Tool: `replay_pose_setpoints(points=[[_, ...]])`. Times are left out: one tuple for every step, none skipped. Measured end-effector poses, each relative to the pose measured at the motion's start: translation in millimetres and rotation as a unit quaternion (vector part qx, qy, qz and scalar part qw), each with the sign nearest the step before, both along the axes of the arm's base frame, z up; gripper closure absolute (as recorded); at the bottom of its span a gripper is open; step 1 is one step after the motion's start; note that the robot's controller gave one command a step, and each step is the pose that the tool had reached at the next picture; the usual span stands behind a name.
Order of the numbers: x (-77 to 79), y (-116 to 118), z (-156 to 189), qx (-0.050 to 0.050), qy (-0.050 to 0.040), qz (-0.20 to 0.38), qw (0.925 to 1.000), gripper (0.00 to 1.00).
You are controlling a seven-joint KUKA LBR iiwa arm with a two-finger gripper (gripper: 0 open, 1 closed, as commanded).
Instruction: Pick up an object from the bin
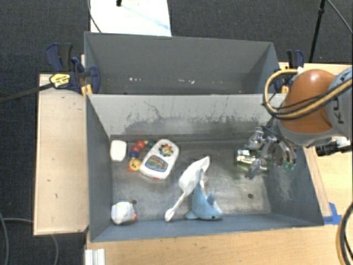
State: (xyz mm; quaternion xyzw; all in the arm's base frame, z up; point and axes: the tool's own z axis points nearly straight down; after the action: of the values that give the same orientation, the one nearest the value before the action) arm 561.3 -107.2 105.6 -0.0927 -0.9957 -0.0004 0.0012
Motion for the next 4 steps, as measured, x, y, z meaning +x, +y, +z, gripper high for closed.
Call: replay_pose_setpoints(points=[[-0.8, 0.2, 22.4, 0.000, 0.0014, 0.000, 1.0000, 1.00], [1.0, -0.2, 41.4, 0.000, -0.0018, 0.000, 1.0000, 1.00], [1.6, -0.3, 55.8, 0.000, -0.0030, 0.001, 1.0000, 1.00], [1.8, -0.4, 66.3, -0.001, -0.0037, 0.001, 1.0000, 1.00]])
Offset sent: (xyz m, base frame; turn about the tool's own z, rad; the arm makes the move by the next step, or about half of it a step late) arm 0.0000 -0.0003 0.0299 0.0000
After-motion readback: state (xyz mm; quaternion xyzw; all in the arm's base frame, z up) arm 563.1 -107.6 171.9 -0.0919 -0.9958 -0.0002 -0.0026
